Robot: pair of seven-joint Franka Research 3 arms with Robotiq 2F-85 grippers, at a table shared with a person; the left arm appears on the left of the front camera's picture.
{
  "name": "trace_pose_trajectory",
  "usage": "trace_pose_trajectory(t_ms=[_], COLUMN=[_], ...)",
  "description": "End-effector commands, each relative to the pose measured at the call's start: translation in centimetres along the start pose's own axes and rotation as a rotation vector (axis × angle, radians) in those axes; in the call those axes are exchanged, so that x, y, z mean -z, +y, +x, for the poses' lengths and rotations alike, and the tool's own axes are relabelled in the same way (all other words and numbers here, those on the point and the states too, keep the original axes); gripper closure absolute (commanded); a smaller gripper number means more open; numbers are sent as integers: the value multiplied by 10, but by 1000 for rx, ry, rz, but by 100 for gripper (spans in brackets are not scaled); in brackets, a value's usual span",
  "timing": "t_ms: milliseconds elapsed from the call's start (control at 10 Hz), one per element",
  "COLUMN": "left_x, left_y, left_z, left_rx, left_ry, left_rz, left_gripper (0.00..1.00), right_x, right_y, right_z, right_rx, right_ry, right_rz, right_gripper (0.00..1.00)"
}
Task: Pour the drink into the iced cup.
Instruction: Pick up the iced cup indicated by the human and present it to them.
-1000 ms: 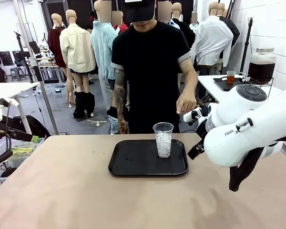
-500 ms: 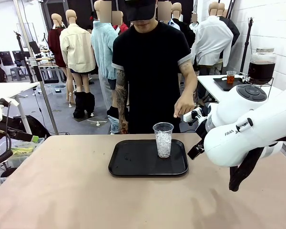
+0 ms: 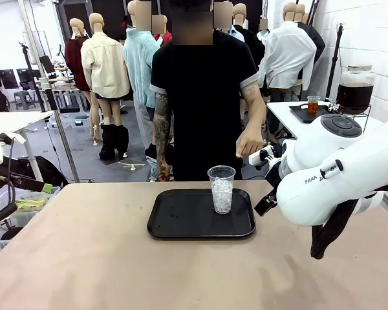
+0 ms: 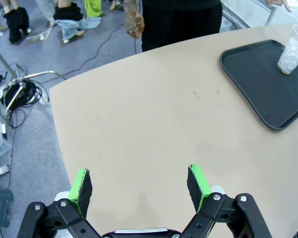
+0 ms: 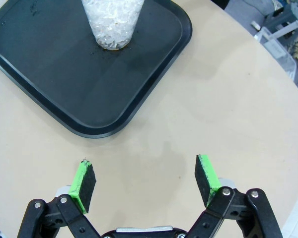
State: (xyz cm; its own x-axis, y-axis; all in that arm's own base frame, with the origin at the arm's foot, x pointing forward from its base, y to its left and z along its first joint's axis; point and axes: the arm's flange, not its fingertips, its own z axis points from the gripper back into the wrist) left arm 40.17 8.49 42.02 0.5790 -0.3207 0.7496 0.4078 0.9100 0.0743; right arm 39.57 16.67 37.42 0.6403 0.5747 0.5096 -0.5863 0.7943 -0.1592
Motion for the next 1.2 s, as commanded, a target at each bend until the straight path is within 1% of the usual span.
trace_pose_trajectory(t_ms=[0,100,200,400,500,600,700,800,900,1000,1100], left_x=[2,2,2,2,2,2,2,2,2,2,2], left_y=[0,0,0,0,0,0,0,0,0,0,0], left_z=[-2,-2,-2,-2,-2,-2,-2,-2,-2,-2,-2], left_rx=[-3,-3,-3,-3,-3,-3,-3,-3,-3,-3,-3], left_ry=[-10,-10,-10,-10,-10,-10,-10,-10,-10,-10,-10], left_rz=[14,14,14,14,14,14,14,14,14,14,14], left_gripper=[0,0,0,0,0,0,0,0,0,0,0], right_x=[0,-18,-31,-42,-41,-36,-31,-23,-14,-38,-38], right_y=[0,-16,-31,-68,-85,-103,-118,-131,-139,-111,-111], right_z=[0,4,11,30,41,52,57,60,66,55,55], right_rx=[0,-86,-185,-434,-557,-689,-793,-813,-710,-755,-755], right_ry=[0,30,99,226,276,248,214,183,165,211,211], right_rz=[0,7,7,82,119,195,306,371,329,265,265], right_gripper=[0,0,0,0,0,0,0,0,0,0,0])
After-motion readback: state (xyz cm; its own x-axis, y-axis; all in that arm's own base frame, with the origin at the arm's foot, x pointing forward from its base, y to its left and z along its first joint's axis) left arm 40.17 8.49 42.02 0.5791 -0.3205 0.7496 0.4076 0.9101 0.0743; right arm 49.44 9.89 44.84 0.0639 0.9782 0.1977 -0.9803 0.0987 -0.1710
